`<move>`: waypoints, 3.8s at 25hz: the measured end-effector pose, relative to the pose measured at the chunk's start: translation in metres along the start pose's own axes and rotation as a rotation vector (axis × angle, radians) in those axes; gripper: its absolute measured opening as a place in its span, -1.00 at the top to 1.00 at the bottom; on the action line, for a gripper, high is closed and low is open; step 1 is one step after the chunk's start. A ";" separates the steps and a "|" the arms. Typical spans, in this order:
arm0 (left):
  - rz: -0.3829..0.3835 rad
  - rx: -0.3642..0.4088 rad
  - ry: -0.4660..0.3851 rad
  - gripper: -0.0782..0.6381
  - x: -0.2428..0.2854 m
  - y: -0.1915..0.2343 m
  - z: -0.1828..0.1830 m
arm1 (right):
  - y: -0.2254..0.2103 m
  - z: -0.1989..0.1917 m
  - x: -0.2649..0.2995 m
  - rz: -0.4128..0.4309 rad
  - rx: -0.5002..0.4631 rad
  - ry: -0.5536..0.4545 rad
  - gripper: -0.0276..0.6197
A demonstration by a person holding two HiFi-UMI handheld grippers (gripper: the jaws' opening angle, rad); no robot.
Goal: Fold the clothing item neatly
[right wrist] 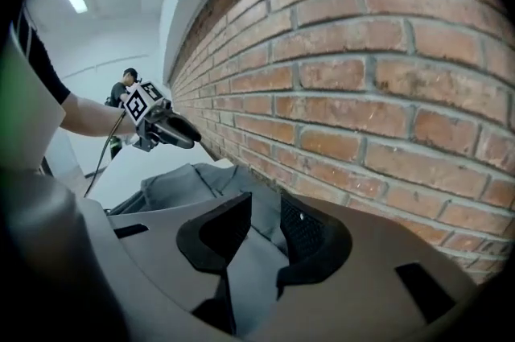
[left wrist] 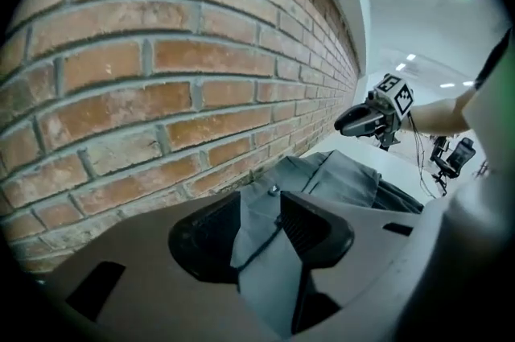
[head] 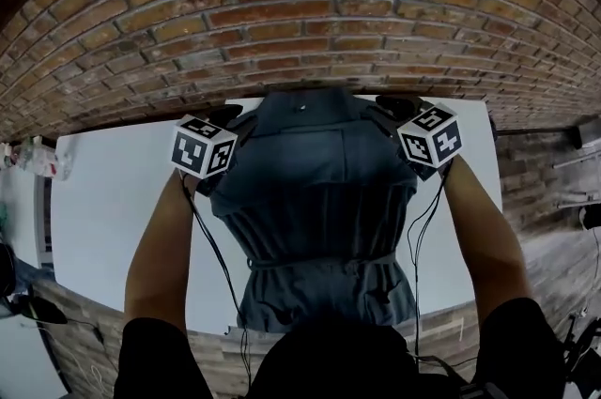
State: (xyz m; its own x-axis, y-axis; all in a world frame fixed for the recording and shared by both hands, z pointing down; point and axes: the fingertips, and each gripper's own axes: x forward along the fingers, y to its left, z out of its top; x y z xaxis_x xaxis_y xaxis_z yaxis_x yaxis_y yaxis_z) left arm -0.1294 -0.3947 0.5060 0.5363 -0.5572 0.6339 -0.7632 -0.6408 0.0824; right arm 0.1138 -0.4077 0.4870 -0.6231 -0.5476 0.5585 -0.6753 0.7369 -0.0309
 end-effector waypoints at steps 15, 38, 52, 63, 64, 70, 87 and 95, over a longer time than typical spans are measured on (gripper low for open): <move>-0.071 0.006 0.279 0.40 0.135 0.041 -0.038 | -0.038 -0.061 0.129 0.282 0.177 0.374 0.47; -0.121 0.201 -0.083 0.76 0.036 -0.015 0.032 | 0.021 0.007 0.057 0.221 -0.345 0.036 0.82; -0.017 0.948 -0.216 0.76 -0.019 -0.107 -0.027 | 0.080 -0.032 -0.008 0.354 -0.515 0.095 0.58; -0.225 0.983 0.156 0.37 0.020 -0.126 -0.143 | 0.096 -0.135 -0.007 0.456 -0.526 0.396 0.50; -0.233 0.912 0.166 0.37 0.021 -0.123 -0.143 | 0.092 -0.144 -0.005 0.448 -0.517 0.427 0.50; -0.256 0.480 0.132 0.27 0.000 -0.098 -0.128 | 0.075 -0.147 -0.018 0.403 -0.434 0.431 0.50; 0.126 0.128 0.178 0.78 0.038 -0.019 -0.112 | -0.003 -0.115 0.036 -0.104 -0.063 0.381 0.91; 0.124 0.020 0.236 0.78 0.038 -0.002 -0.131 | -0.019 -0.133 0.034 -0.083 0.093 0.331 0.91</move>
State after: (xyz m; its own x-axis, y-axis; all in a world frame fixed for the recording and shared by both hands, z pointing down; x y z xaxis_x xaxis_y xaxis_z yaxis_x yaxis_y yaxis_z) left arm -0.1547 -0.3448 0.6304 0.3384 -0.4950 0.8003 -0.8094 -0.5868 -0.0207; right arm 0.1580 -0.3881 0.6169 -0.4136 -0.4348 0.7999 -0.7605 0.6481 -0.0410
